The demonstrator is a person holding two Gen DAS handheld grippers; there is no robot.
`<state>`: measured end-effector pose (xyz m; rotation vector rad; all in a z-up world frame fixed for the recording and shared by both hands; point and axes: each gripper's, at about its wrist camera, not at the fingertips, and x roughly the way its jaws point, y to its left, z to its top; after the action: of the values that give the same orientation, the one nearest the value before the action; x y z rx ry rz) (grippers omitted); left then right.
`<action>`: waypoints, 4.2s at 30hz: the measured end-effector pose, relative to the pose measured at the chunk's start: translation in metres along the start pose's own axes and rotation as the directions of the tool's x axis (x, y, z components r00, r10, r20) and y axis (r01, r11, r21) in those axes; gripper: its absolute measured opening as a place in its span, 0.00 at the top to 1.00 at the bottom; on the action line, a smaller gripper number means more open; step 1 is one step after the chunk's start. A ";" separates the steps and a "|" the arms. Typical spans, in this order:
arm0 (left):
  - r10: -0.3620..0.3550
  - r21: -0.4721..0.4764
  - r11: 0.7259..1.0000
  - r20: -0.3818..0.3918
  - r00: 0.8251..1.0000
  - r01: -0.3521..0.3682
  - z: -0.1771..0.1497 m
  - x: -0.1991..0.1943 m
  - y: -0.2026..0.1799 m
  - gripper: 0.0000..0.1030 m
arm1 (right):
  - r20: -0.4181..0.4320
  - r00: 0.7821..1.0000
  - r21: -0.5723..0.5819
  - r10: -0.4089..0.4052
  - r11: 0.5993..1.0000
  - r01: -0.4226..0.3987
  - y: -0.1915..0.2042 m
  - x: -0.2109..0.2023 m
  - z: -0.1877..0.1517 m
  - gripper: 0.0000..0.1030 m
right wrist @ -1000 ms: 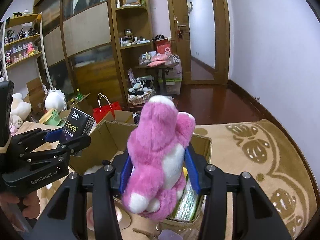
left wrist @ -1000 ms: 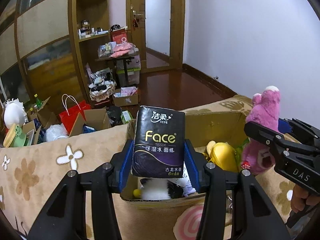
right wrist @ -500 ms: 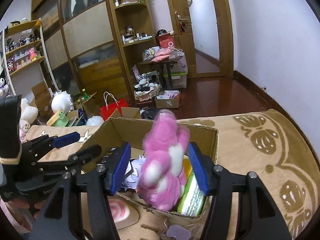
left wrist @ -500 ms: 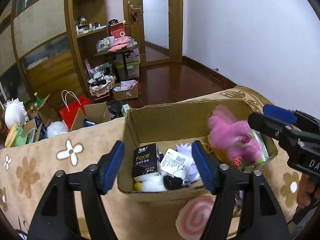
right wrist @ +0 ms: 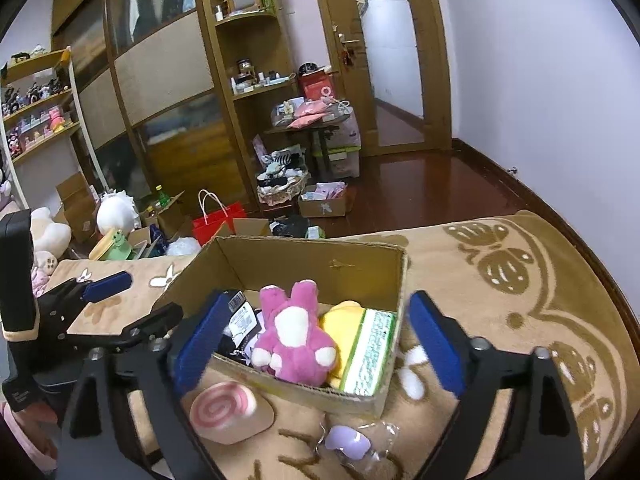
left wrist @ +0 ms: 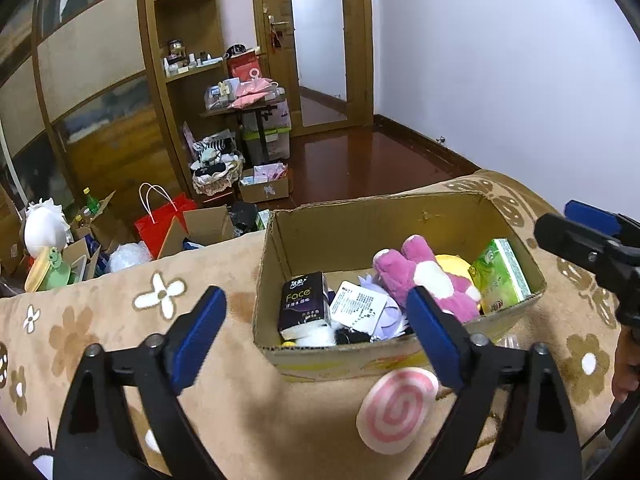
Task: Organize soft objects
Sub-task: 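Move the left tool to the swirl cushion while the right tool nears the clear bag, then grasp the swirl cushion with the left tool while the right tool grasps the clear bag, then carry the swirl cushion and clear bag over the box and release both inside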
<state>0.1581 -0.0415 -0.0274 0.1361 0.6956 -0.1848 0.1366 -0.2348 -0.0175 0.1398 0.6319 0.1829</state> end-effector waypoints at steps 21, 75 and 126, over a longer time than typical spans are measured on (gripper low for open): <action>-0.032 0.048 0.998 -0.074 0.997 0.036 -0.025 -0.032 -0.016 0.02 | -0.094 0.995 0.087 -0.039 0.995 0.047 -0.006 -0.027 -0.028 0.00; -0.105 0.045 0.990 -0.392 0.914 0.133 -0.073 0.087 -0.039 0.02 | -0.435 0.897 0.124 -0.083 0.981 0.151 -0.031 0.090 -0.112 0.00; -0.032 -0.025 0.999 -0.148 0.988 0.028 -0.058 -0.034 -0.011 0.58 | -0.220 0.975 0.116 -0.023 0.992 0.049 -0.007 -0.007 -0.074 0.95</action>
<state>0.0945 -0.0371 -0.0502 0.1184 0.8483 -0.1967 0.0872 -0.2376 -0.0740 0.2265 0.8644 0.1257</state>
